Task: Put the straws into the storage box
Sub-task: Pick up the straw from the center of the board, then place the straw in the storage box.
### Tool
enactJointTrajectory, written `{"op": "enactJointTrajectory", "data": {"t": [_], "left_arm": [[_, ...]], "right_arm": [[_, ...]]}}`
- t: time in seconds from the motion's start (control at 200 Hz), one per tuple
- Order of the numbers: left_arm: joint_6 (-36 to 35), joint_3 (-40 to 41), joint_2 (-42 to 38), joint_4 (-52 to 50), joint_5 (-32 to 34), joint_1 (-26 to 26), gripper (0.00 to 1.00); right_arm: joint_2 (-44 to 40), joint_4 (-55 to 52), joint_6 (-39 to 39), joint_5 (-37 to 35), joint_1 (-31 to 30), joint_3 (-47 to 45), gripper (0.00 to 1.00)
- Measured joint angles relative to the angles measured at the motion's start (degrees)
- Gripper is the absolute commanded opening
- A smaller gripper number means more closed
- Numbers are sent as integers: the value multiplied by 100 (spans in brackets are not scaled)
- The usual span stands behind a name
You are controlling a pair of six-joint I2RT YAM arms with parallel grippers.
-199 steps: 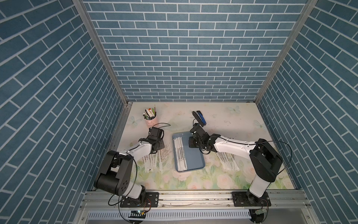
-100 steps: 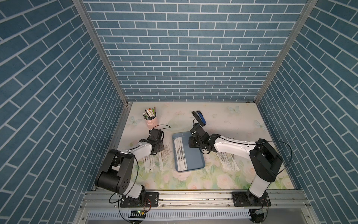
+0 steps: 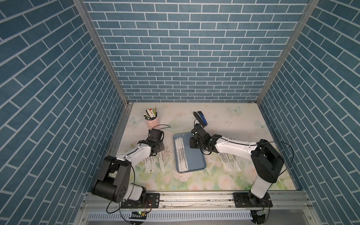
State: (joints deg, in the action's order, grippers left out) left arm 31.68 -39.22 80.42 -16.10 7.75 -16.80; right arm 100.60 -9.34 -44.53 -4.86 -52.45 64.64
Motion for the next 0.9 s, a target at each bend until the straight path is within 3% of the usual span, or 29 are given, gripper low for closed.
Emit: {"op": "enactJointTrajectory", "data": {"t": [0.235, 0.435, 0.665, 0.9], "left_arm": [[273, -535, -402, -544, 131, -175, 0], [883, -1274, -614, -721, 254, -1202, 0], [1845, -1635, 321, -142, 293, -2955, 0], [2538, -1510, 1270, 356, 330, -3353, 0]], "right_arm": [[-4, 0, 0, 17, 7, 0, 24], [-293, -11, 0, -4, 170, -22, 24], [-1102, -66, 9, -195, 588, -404, 24], [-1438, -221, 111, -352, 802, -769, 24]]}}
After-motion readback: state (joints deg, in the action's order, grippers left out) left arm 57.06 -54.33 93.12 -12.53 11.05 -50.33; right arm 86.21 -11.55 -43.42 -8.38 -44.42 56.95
